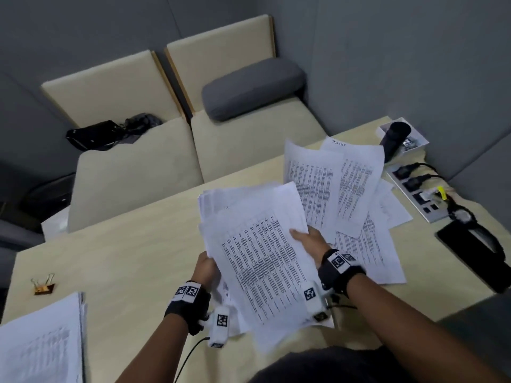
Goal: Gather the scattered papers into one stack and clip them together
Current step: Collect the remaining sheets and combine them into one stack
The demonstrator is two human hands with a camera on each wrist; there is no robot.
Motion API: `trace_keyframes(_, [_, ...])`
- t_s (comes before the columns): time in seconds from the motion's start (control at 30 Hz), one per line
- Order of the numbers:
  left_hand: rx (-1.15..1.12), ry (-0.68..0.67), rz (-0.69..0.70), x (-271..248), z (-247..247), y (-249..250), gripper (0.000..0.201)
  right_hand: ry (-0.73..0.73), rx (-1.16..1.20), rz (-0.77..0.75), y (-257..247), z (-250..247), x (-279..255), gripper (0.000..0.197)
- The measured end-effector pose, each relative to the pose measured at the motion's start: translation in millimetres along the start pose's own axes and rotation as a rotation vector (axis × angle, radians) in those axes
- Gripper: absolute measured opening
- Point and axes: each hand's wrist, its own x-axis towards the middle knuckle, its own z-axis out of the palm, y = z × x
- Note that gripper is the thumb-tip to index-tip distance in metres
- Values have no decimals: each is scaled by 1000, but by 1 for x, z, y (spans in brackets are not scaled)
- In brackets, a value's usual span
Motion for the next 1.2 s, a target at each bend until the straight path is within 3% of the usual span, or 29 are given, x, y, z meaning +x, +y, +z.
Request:
trace_keyframes(0.1, [-148, 22, 7, -4, -1, -5, 26, 22, 6, 12, 4, 7, 7, 47])
trace_keyframes(0.13, [-259, -36, 22, -8, -2, -7, 30, 28, 19, 16, 3, 8, 4, 46])
trace_keyframes(0.23, [-439, -173, 4, -9, -6, -15, 78, 29, 58, 39, 4, 14, 0, 43])
trace_keyframes(0.27, [-385, -162, 20, -9, -4, -17, 81, 22, 50, 40, 5, 16, -2, 42])
trace_keyframes(0.4, [-16, 23, 170, -6, -4, -21, 21, -56, -31, 4, 5, 27, -9, 49])
trace_keyframes(0.47, [22, 48, 168, -8, -9, -21, 9, -122, -85, -32, -2, 31, -19, 49])
trace_keyframes(0.6, [-94, 111, 263, -25, -30, 4, 10, -172, -98, -169, -42, 34, -48, 19])
trace_keyframes(0.73, [-276, 178, 524, -53, -53, 51, 23, -163, -56, -413, -94, 38, -74, 20])
trace_keyframes(0.87, [-397, 164, 706, -66, -66, 77, 39, -197, -28, -522, -116, 48, -75, 18])
trace_keyframes(0.93, [-349, 166, 766, -65, -71, 78, 41, -197, -51, -537, -117, 51, -69, 29])
trace_keyframes(1.07, [-219, 147, 757, -66, -68, 74, 28, -250, -54, -588, -114, 53, -57, 36])
trace_keyframes(1.2, [-198, 158, 760, -61, -62, 71, 19, -232, -49, -515, -109, 59, -50, 36])
